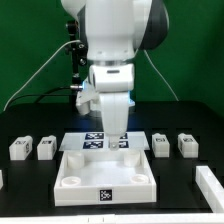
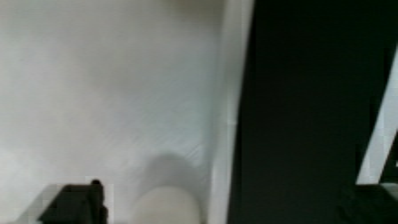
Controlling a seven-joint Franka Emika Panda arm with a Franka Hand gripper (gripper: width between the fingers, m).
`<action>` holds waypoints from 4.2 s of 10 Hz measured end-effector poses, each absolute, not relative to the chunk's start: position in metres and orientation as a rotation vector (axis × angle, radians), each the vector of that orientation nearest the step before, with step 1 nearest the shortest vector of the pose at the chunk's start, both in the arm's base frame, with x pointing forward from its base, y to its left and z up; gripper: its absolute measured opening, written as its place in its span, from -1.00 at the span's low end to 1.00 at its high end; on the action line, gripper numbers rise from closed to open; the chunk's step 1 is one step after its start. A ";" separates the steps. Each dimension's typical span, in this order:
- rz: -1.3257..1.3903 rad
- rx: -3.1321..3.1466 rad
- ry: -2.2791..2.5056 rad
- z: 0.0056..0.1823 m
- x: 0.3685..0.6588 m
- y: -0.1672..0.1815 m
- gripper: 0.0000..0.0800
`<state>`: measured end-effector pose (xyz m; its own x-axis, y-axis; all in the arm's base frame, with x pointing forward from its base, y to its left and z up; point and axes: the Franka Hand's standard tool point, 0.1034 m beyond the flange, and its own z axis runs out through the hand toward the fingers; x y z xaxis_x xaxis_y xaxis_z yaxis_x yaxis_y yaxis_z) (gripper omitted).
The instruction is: Assemble one leg
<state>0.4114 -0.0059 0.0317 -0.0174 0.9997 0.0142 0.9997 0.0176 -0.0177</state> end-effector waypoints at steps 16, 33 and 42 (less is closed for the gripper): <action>-0.003 -2.211 -2.179 0.007 0.409 -0.012 -0.86; -0.060 -2.205 -2.179 0.008 0.496 0.072 -0.29; -0.059 -2.209 -2.174 0.007 0.496 0.070 0.62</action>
Offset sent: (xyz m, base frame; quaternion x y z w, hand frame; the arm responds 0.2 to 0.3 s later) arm 0.0000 0.0000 0.0000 0.0000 0.0000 0.0000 1.0000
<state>0.4964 0.0701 0.0073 0.0159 0.9983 0.0561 0.9999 -0.0157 -0.0026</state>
